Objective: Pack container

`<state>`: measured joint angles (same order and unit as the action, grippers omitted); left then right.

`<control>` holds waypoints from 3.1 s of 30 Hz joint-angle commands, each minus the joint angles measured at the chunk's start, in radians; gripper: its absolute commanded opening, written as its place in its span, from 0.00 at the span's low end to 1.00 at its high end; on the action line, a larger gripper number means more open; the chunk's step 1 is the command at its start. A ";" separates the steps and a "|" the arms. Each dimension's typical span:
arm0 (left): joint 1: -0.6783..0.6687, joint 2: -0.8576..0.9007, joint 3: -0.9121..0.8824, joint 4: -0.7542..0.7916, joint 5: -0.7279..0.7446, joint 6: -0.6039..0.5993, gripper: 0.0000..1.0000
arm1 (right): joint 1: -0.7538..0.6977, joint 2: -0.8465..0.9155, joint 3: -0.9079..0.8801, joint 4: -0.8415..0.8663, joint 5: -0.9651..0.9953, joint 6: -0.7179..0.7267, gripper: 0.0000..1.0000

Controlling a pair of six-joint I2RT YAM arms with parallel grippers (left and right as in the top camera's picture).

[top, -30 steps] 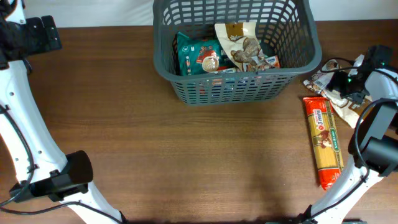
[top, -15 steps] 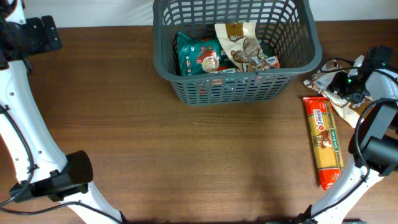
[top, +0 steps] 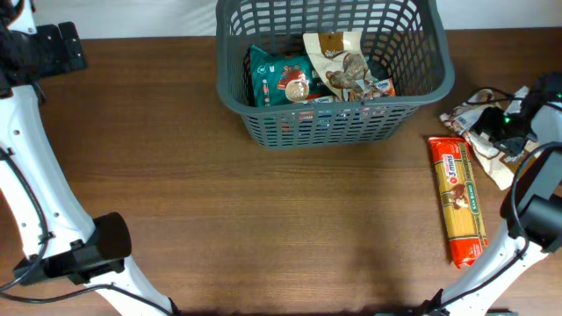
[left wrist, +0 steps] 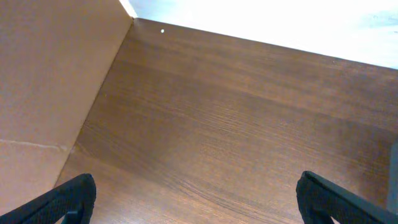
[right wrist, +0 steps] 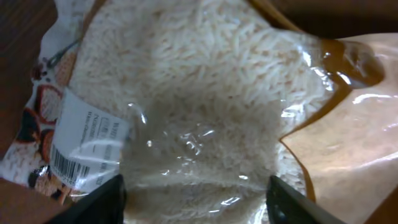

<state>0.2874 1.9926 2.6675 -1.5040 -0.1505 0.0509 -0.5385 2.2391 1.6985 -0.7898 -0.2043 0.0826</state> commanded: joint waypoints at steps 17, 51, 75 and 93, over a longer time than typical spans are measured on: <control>0.003 0.005 -0.004 0.000 -0.004 -0.014 0.99 | -0.010 0.005 0.319 -0.140 -0.025 0.008 0.72; 0.003 0.005 -0.004 0.000 -0.004 -0.014 0.99 | 0.187 -0.202 0.348 -0.461 0.146 -0.427 0.70; 0.003 0.005 -0.004 0.000 -0.004 -0.014 0.99 | 0.118 -0.274 -0.018 -0.364 0.535 -0.777 0.78; 0.003 0.005 -0.004 0.000 -0.004 -0.014 0.99 | 0.134 -0.169 -0.079 -0.239 0.541 -0.948 0.91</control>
<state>0.2874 1.9926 2.6675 -1.5040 -0.1501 0.0513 -0.4114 2.0502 1.6283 -1.0451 0.3225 -0.8448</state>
